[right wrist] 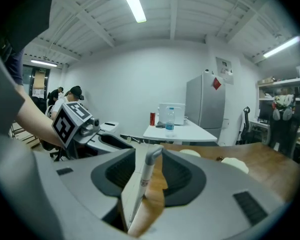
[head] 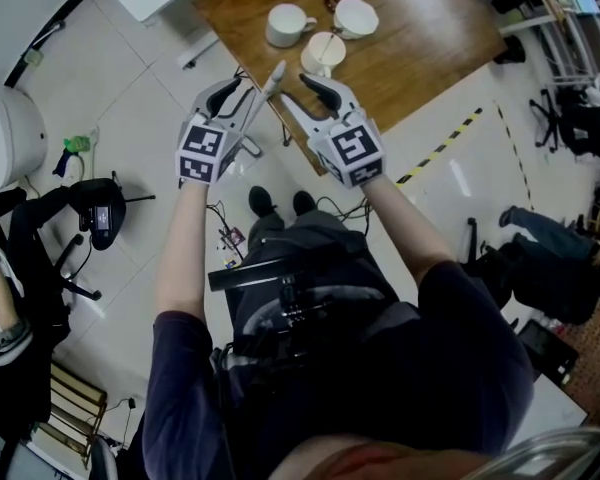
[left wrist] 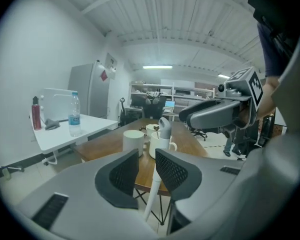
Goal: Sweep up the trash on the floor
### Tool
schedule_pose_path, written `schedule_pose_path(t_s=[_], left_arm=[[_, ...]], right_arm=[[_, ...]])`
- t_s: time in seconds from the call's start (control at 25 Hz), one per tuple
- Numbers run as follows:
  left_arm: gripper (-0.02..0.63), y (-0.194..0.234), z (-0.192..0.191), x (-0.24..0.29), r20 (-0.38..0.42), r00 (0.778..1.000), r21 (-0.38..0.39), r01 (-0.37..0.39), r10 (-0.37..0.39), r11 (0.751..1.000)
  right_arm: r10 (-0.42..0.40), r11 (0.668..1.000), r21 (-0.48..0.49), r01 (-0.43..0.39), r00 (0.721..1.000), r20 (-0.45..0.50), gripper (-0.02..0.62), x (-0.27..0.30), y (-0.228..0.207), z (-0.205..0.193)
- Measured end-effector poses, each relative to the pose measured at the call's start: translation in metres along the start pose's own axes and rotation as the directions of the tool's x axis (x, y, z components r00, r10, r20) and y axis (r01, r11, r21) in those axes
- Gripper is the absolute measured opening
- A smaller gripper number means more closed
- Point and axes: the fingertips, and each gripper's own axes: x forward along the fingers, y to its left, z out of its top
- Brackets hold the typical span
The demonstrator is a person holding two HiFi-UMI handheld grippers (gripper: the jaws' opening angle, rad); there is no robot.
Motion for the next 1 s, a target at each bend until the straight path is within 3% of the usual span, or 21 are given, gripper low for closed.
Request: schedule_pose_path(t_s=[0.08, 0.28, 0.48, 0.52, 0.6, 0.72, 1.0], left_arm=[[0.006, 0.006, 0.008, -0.009, 0.017, 1.0, 0.0, -0.025, 0.025, 1.0], [0.006, 0.02, 0.03, -0.034, 0.035, 0.994, -0.029, -0.106, 0.107, 0.994], [0.006, 0.034, 0.069, -0.072, 0.118, 0.966, -0.06, -0.224, 0.23, 0.973], [0.006, 0.036, 0.076, -0.081, 0.137, 0.959, -0.068, -0.241, 0.248, 0.968], [0.006, 0.039, 0.089, -0.099, 0.175, 0.944, -0.081, -0.269, 0.28, 0.96], [0.006, 0.035, 0.108, -0.12, 0.213, 0.922, -0.086, -0.313, 0.325, 0.946], [0.006, 0.01, 0.116, -0.104, 0.092, 0.923, 0.02, -0.376, 0.373, 0.926]], right_arm=[[0.004, 1.0, 0.006, -0.004, 1.0, 0.007, 0.195, 0.0, 0.001, 0.004], [0.03, 1.0, -0.004, -0.03, 1.0, -0.008, 0.16, 0.003, 0.009, 0.014], [0.097, 0.995, -0.04, -0.096, 0.995, 0.025, 0.153, 0.01, 0.021, 0.042], [0.108, 0.993, -0.051, -0.106, 0.993, 0.036, 0.129, 0.01, 0.025, 0.048], [0.137, 0.988, -0.074, -0.133, 0.989, 0.062, 0.009, 0.01, 0.035, 0.061], [0.21, 0.975, -0.089, -0.202, 0.973, 0.1, 0.008, 0.003, 0.048, 0.079], [0.351, 0.936, -0.078, -0.342, 0.914, 0.202, 0.008, -0.008, 0.031, 0.118]])
